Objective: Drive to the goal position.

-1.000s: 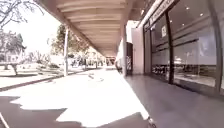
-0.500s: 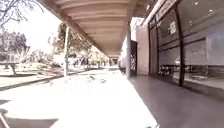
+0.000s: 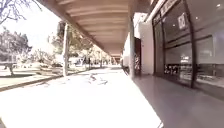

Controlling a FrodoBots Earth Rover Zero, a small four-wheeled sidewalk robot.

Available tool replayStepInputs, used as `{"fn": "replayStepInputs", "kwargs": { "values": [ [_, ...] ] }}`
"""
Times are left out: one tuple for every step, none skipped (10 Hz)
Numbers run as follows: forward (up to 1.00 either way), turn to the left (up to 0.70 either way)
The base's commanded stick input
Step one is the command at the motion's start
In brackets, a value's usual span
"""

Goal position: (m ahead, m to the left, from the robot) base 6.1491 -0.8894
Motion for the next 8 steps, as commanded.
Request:
{"fn": "replayStepInputs", "kwargs": {
  "values": [
    [0.7, 0.35],
    [0.7, 0.11],
    [0.7, 0.05],
    [0.7, 0.0],
    [0.7, 0.0],
    [0.7, 0.0],
    [0.7, 0.0],
    [0.7, 0.0]
  ]
}}
